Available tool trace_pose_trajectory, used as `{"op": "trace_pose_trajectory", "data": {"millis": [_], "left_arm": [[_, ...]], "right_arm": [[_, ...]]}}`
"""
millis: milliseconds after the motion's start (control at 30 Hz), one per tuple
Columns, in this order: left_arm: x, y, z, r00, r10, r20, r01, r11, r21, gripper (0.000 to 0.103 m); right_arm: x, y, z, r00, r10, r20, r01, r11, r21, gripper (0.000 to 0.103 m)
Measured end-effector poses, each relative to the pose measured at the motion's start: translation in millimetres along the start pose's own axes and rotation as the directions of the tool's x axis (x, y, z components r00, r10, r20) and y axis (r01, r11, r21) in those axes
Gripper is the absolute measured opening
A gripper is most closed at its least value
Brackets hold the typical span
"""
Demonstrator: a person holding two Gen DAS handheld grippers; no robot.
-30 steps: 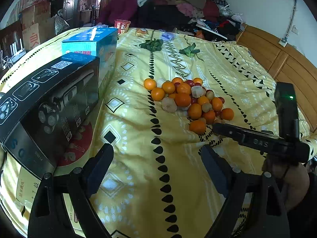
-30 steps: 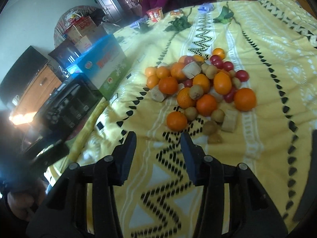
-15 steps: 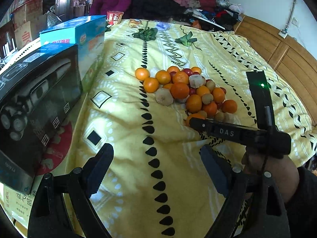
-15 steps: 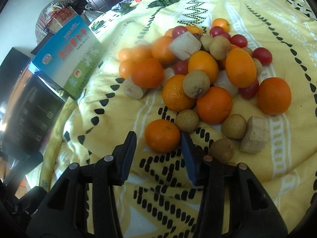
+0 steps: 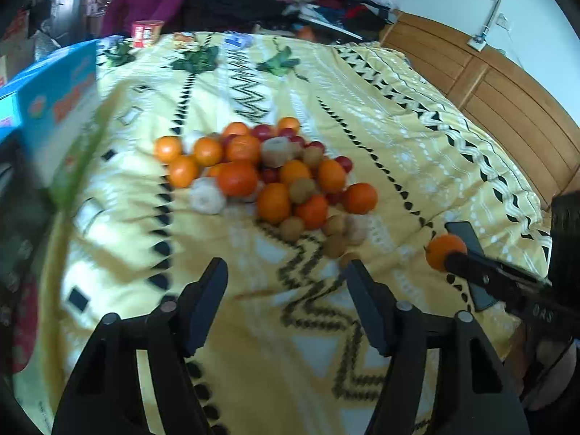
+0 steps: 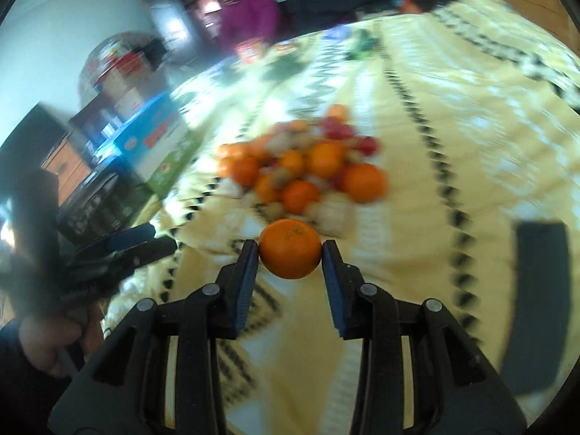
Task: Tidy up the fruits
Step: 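Grasp an orange with the right tool while the left tool grasps a brown kiwi, then carry the orange and kiwi over the steel basin and open both tools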
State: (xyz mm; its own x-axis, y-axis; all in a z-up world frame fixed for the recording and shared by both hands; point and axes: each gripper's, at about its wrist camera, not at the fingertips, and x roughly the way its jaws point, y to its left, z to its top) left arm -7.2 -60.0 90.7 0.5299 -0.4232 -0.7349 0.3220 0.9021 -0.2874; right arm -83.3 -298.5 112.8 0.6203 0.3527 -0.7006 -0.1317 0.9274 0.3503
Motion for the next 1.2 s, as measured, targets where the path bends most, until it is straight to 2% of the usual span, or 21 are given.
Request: {"op": "trace_pose_trajectory", "data": {"millis": [67, 167, 300, 500, 633, 700, 733, 767, 900, 1033, 1200], "left_arm": [[19, -13, 9, 0.999, -0.039, -0.026, 0.040, 0.999, 0.015, 0.052], [44, -28, 14, 0.994, -0.086, -0.067, 0.090, 0.995, 0.053, 0.039], [76, -32, 14, 0.986, -0.098, -0.132, 0.101, 0.995, 0.023, 0.037], [100, -40, 11, 0.982, -0.078, -0.170, 0.082, 0.996, 0.022, 0.037], [108, -40, 12, 0.984, -0.070, -0.166, 0.075, 0.997, 0.023, 0.037], [109, -43, 12, 0.986, -0.056, -0.160, 0.063, 0.997, 0.040, 0.033], [108, -44, 12, 0.987, -0.046, -0.155, 0.054, 0.997, 0.050, 0.026], [107, -46, 12, 0.988, -0.033, -0.152, 0.043, 0.997, 0.063, 0.024], [94, -49, 11, 0.993, -0.004, -0.121, 0.015, 0.996, 0.091, 0.024], [58, -48, 13, 0.999, 0.023, -0.038, -0.019, 0.994, 0.110, 0.024], [4, -43, 20, 0.991, 0.114, 0.076, -0.123, 0.983, 0.139, 0.024]], "right_arm": [[-8, -14, -6, 1.000, -0.012, 0.003, 0.012, 0.999, 0.037, 0.037], [-9, -20, -9, 1.000, -0.010, 0.004, 0.010, 0.999, 0.053, 0.037], [-7, -28, -12, 1.000, 0.000, -0.003, 0.001, 0.998, 0.066, 0.037], [-3, -35, -12, 1.000, 0.014, -0.001, -0.014, 0.997, 0.071, 0.037], [0, -35, -9, 1.000, 0.016, -0.001, -0.016, 0.998, 0.064, 0.037], [2, -33, -9, 1.000, 0.017, -0.004, -0.017, 0.998, 0.058, 0.037], [3, -32, -9, 1.000, 0.018, -0.005, -0.017, 0.998, 0.056, 0.037], [2, -31, -9, 1.000, 0.018, -0.005, -0.018, 0.998, 0.054, 0.037], [-1, -26, -7, 1.000, 0.018, 0.002, -0.018, 0.999, 0.043, 0.037], [-10, -18, -4, 1.000, 0.019, 0.024, -0.020, 0.999, 0.029, 0.037], [-22, 2, 0, 0.999, 0.018, 0.051, -0.017, 1.000, -0.017, 0.037]]}}
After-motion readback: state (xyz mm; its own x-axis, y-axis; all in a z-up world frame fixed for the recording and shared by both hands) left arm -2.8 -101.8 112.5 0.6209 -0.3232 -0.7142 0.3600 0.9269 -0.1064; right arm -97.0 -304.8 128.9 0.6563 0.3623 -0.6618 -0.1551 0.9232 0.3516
